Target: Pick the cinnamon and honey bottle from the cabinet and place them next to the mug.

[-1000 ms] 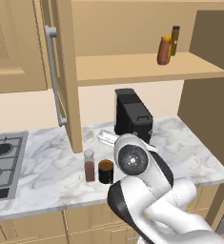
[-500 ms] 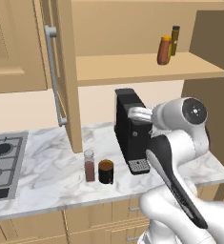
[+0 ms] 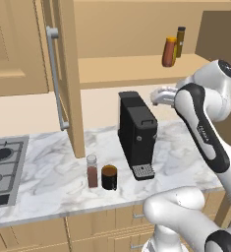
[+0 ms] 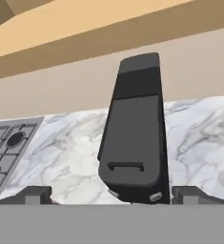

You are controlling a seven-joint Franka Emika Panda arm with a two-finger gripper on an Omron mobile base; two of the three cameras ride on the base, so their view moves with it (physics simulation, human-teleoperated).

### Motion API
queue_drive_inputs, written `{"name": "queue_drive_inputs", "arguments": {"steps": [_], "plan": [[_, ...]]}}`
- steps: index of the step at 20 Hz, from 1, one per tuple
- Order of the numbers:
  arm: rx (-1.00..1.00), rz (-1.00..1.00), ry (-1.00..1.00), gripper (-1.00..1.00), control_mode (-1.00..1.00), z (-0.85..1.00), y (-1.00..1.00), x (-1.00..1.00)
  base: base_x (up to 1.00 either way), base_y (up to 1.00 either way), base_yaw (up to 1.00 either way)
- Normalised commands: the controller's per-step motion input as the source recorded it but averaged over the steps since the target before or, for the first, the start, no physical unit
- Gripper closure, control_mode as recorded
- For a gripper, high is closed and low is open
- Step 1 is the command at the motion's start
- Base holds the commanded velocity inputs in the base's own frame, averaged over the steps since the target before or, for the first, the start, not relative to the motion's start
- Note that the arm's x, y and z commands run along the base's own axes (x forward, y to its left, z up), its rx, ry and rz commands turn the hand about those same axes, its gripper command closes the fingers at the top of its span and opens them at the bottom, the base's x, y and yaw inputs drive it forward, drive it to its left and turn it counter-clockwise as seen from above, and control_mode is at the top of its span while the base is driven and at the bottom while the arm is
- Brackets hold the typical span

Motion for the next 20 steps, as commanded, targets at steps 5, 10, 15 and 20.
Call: {"name": "queue_drive_inputs", "arguments": {"steps": [5, 10, 15, 20], "plan": [[-0.03, 0.06, -0.10, -1.00, -1.00, 0.28, -0.01, 0.00, 0.00, 0.00, 0.00], [-0.07, 0.00, -0.05, -1.00, -1.00, 0.48, -0.11, 0.00, 0.00, 0.00, 0.00], [-0.02, -0.01, -0.08, -1.00, -1.00, 0.11, -0.06, 0.00, 0.00, 0.00, 0.00], [0.00, -0.12, -0.30, -1.00, -1.00, 0.00, -0.01, 0.00, 0.00, 0.00, 0.00]]}}
